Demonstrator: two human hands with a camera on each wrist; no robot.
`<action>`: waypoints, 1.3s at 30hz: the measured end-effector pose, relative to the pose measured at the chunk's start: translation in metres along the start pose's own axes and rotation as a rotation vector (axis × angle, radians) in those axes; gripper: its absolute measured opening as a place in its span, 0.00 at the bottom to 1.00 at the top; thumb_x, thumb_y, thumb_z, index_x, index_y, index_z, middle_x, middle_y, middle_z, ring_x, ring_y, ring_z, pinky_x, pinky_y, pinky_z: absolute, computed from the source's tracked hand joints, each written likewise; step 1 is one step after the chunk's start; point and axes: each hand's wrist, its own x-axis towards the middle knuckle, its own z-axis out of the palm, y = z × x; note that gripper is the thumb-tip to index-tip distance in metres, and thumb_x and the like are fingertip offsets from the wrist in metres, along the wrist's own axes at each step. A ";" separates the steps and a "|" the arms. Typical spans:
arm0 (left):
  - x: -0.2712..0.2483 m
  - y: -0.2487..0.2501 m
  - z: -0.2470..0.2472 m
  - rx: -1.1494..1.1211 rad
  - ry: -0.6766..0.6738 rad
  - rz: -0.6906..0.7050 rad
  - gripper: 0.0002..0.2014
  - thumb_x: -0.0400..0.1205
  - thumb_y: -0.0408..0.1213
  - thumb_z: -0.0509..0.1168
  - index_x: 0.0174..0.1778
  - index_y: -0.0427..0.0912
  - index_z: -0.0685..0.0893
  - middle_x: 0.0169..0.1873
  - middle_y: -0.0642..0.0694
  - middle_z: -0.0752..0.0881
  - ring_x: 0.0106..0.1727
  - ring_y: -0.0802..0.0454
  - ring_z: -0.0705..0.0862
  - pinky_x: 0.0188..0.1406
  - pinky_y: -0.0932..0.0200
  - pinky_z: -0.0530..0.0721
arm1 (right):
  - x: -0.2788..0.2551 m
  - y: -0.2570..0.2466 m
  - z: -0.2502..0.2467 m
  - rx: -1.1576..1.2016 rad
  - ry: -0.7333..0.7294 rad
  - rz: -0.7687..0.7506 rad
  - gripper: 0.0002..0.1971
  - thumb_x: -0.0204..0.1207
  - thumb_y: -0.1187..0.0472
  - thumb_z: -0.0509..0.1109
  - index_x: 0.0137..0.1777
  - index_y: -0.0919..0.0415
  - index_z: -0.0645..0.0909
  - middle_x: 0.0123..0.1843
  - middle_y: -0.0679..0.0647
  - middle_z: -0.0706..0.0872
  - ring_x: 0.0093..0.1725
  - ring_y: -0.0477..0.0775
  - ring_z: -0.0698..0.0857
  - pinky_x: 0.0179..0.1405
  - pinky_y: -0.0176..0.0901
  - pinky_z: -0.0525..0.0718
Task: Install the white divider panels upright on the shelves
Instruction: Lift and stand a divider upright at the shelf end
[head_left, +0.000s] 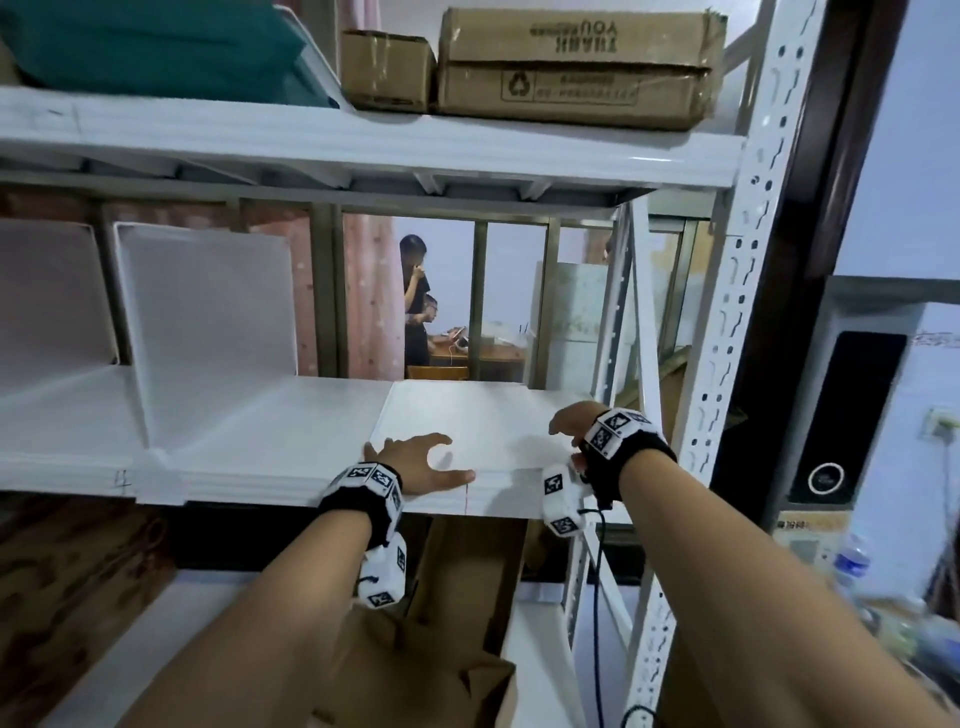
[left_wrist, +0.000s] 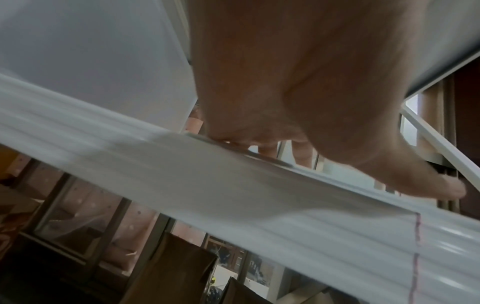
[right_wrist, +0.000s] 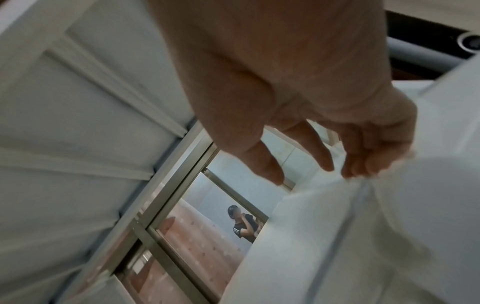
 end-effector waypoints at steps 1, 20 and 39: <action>-0.002 0.002 0.000 0.010 -0.001 0.001 0.48 0.60 0.84 0.55 0.78 0.70 0.61 0.82 0.57 0.63 0.82 0.39 0.60 0.78 0.28 0.47 | 0.000 0.003 0.000 0.053 0.018 -0.002 0.24 0.83 0.65 0.63 0.78 0.70 0.69 0.78 0.66 0.72 0.77 0.63 0.73 0.74 0.52 0.75; 0.012 0.083 -0.006 -0.464 0.116 0.280 0.32 0.89 0.37 0.53 0.86 0.52 0.45 0.82 0.38 0.61 0.81 0.40 0.64 0.78 0.49 0.63 | -0.036 -0.070 -0.013 0.842 0.140 -0.205 0.06 0.77 0.73 0.66 0.49 0.63 0.77 0.51 0.67 0.86 0.49 0.69 0.89 0.50 0.67 0.88; 0.004 0.107 -0.009 -0.676 0.091 0.581 0.44 0.81 0.25 0.61 0.85 0.54 0.41 0.81 0.38 0.64 0.74 0.38 0.72 0.64 0.58 0.71 | -0.031 -0.070 -0.009 0.455 0.508 -0.367 0.21 0.76 0.66 0.62 0.70 0.55 0.70 0.54 0.56 0.86 0.44 0.55 0.87 0.40 0.46 0.90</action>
